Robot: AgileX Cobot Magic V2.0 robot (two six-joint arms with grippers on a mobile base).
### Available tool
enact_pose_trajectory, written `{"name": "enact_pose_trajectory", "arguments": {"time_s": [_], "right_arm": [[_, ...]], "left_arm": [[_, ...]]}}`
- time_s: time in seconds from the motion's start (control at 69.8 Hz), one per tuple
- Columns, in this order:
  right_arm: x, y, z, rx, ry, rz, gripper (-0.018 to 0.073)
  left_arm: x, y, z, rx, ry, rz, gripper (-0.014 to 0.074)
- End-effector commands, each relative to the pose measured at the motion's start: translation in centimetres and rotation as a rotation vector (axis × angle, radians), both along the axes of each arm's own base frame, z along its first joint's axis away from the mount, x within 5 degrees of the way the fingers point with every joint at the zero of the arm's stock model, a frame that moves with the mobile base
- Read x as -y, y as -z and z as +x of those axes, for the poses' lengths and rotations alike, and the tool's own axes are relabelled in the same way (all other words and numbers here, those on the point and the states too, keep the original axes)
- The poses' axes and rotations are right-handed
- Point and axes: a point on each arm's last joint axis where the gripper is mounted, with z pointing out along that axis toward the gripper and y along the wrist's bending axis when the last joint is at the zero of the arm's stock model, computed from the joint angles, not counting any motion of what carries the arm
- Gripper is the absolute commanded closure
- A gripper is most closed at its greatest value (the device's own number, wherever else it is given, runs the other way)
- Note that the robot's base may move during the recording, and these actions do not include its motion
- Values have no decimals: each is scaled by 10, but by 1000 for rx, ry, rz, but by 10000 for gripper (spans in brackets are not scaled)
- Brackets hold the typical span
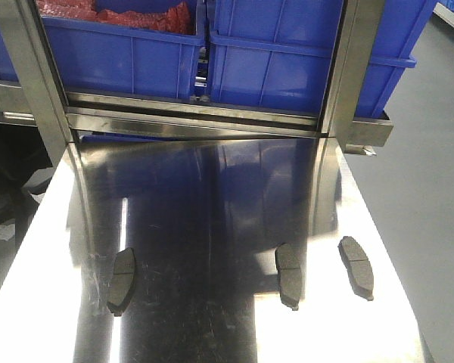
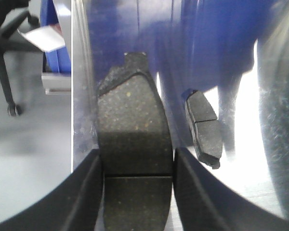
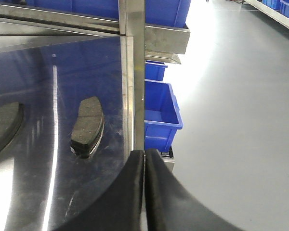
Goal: Move and align brake pads A on conveyor
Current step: 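Lift the grasped brake pad off the table with the left gripper, then move the right gripper toward the brake pad nearest it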
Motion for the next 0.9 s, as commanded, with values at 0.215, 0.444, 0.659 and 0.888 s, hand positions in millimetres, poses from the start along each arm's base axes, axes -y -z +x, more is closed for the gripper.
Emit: {"name": "enact_pose_trajectory", "arguments": {"time_s": [0.215,0.444,0.659,0.888], "right_arm": [[0,-6,2,75,0,-7,564],[0,-6,2,73,0,-7,564],[0,-6,2,73,0,-7,564],[0,-6,2,73,0,-7,564]], "left_arm": [[1,-20,-2,162,-10,-36,604],[1,-20,-2,161,-10,-36,604],[1,-20,-2,161,-10,-36,604],[1,-20,-2,161,-10,-36,604]]}}
